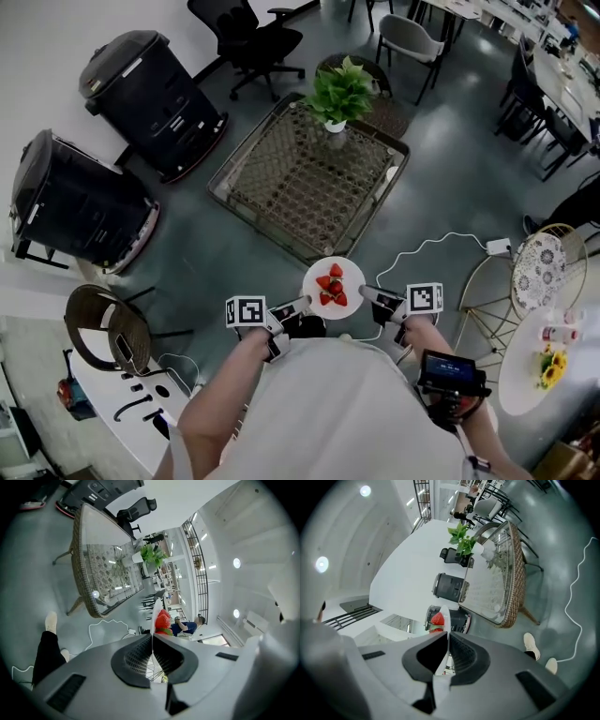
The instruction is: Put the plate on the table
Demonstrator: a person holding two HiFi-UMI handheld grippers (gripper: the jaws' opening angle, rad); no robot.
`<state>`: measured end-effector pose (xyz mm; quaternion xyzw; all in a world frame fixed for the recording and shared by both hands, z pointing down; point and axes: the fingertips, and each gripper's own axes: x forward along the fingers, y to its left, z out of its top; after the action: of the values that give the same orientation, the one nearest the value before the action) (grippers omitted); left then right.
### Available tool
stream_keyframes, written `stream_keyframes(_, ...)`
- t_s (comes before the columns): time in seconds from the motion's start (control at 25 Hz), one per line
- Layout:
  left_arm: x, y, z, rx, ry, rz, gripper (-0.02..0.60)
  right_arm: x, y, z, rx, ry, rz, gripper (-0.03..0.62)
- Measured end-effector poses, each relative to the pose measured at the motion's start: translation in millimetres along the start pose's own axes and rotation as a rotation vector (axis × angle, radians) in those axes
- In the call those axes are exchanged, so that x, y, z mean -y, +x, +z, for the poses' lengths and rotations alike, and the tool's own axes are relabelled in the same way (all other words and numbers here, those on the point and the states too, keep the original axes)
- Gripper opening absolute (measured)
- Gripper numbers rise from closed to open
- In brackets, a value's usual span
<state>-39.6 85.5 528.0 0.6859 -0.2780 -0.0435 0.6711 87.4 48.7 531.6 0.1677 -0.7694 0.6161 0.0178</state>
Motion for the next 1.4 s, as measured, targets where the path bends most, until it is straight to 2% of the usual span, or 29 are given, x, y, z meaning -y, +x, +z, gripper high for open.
stream_keyframes(0.04, 0, 2, 8, -0.009, 0.002, -0.009, 0.011, 2, 2, 6, -0.001, -0.008, -0.021, 0.017)
stream_keyframes(0.16, 0, 10, 43, -0.024, 0.011, -0.034, 0.011, -15, 25, 37, 0.023, 0.002, 0.06, 0.017)
stream_keyframes(0.32, -2, 10, 83, -0.041, 0.015, -0.055, 0.011, -2, 41, 64, 0.032, 0.025, -0.065, 0.017)
stream_keyframes(0.48, -7, 4, 117, -0.049, 0.016, -0.062, 0.011, -19, 75, 89, 0.025, 0.007, 0.008, 0.017)
stream_keyframes(0.68, -17, -10, 145, -0.043, 0.007, -0.063, 0.011, -9, 101, 104, -0.017, -0.011, -0.083, 0.017)
stream_keyframes(0.76, -21, -12, 152, -0.037, -0.002, -0.06, 0.011, -17, 114, 109, -0.025, -0.012, -0.031, 0.017)
stream_keyframes(0.84, -24, -13, 156, -0.033, -0.016, -0.059, 0.011, -18, 121, 112, -0.04, -0.01, -0.017, 0.017)
stream_keyframes(1.08, -43, 0, 165, -0.014, -0.076, -0.032, 0.012, 18, 122, 121, -0.101, 0.029, -0.126, 0.017)
stream_keyframes(1.2, -49, 8, 167, -0.011, -0.103, -0.004, 0.012, 31, 125, 126, -0.131, 0.057, -0.108, 0.017)
stream_keyframes(1.4, -66, 31, 178, -0.007, -0.1, 0.049, 0.012, 55, 127, 142, -0.181, 0.075, -0.088, 0.017)
